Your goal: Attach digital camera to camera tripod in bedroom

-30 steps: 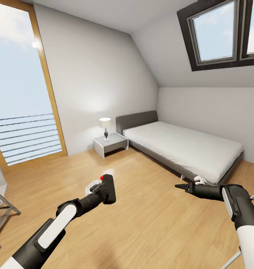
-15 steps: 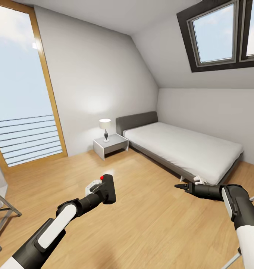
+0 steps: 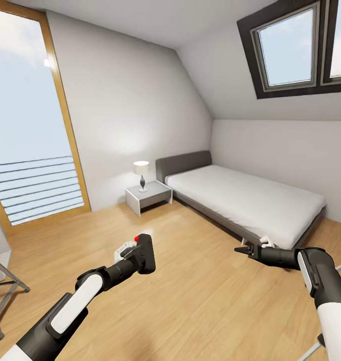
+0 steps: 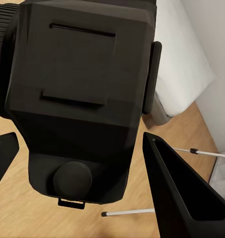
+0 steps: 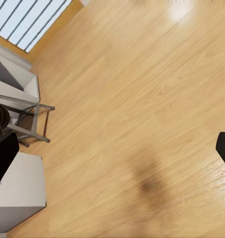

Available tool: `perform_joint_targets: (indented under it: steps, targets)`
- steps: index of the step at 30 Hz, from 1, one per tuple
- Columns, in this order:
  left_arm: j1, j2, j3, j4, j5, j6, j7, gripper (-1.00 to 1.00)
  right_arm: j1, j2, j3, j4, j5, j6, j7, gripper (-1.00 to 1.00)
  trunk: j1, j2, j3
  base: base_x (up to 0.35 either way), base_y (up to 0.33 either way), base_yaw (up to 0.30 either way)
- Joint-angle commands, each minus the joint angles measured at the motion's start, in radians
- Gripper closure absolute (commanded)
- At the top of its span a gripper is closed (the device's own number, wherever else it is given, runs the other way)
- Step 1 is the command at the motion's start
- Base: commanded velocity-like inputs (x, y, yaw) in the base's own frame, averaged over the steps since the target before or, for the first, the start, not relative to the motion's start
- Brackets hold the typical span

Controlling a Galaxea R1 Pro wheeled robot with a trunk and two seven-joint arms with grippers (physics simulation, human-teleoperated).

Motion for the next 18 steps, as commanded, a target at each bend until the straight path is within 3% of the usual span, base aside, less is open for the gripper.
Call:
perform_joint_targets:
  steps: [1,18]
  targets:
    - [-0.001,0.001,-0.002,-0.002,0.009,0.0,0.007,1.0,-0.001,0.001,-0.003,-0.001,0.01,0.005,0.01,-1.0,-0.004,0.006,0.002,0.0,0.0,0.0]
    - [-0.001,0.001,-0.002,0.0,0.01,0.0,0.007,1.0,-0.001,0.001,-0.003,-0.001,0.01,0.005,0.01,-1.0,-0.069,0.125,0.055,0.0,0.0,0.0]
